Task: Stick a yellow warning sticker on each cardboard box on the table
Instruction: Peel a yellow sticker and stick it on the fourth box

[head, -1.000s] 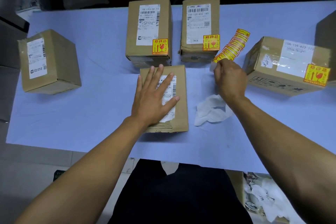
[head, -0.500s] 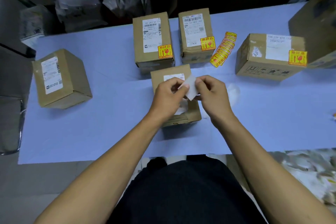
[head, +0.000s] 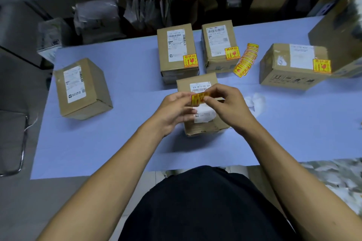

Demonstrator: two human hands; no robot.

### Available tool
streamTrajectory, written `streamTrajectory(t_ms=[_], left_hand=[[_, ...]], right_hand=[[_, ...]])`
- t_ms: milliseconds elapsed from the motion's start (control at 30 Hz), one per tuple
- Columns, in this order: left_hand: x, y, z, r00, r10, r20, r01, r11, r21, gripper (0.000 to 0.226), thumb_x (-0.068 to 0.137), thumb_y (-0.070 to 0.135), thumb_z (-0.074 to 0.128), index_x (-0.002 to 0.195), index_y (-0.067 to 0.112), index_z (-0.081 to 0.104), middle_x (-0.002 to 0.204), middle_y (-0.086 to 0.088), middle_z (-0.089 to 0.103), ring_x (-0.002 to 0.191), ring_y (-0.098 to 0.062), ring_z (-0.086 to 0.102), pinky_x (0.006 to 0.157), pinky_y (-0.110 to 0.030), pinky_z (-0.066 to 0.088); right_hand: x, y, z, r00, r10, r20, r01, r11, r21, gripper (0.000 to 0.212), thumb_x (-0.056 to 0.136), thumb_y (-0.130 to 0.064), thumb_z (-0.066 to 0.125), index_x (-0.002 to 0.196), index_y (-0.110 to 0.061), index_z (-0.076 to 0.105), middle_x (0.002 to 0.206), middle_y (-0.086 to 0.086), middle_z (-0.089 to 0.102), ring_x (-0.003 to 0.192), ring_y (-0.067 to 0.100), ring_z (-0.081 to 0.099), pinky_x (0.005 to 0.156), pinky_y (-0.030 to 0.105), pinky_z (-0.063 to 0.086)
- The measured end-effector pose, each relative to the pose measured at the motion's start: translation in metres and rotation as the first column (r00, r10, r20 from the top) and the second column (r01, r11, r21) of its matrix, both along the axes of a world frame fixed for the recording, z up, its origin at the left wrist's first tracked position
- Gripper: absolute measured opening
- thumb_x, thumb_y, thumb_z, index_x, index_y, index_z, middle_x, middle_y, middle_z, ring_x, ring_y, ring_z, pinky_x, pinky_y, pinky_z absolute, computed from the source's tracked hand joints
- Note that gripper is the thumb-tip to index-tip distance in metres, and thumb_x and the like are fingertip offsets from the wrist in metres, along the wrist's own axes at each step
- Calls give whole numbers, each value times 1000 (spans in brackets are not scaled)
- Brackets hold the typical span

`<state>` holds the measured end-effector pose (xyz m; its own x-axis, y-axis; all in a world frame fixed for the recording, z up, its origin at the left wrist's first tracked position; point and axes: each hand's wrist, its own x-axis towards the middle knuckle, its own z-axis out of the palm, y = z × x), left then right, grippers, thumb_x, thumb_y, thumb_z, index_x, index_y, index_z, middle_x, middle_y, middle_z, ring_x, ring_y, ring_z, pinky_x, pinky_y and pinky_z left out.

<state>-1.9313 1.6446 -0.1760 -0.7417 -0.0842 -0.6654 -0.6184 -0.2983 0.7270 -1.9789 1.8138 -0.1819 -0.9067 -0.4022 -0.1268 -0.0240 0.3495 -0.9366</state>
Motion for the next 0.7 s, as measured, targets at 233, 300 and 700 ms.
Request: streamTrajectory(t_ms=[233,300,700], left_hand=[[7,1,-1,991,-26,-129,21,999,-42,15,98,24,62,101,12,71,88,-5,76,78,-15,72,70,-32,57],[10,2,-3,986,-67,-151,50,992,-115,12,93,14,69,105,11,70,91,-4,77,78,-14,71,70,-31,57],[18,-1,7,986,-31,-167,24,999,-41,6,93,12,67,89,15,69,76,-2,73,68,-13,65,54,-22,51]], right_hand=[[1,-7,0,924,-12,381,51,994,-93,8,92,-6,68,87,-13,70,84,8,70,74,10,67,66,24,58],[4,-10,1,919,-17,394,63,993,-104,8,91,-6,68,87,-13,70,82,7,70,72,10,68,64,23,57],[11,-9,14,890,68,452,33,976,-214,17,96,-9,60,81,-13,67,71,5,67,65,15,65,61,29,59]])
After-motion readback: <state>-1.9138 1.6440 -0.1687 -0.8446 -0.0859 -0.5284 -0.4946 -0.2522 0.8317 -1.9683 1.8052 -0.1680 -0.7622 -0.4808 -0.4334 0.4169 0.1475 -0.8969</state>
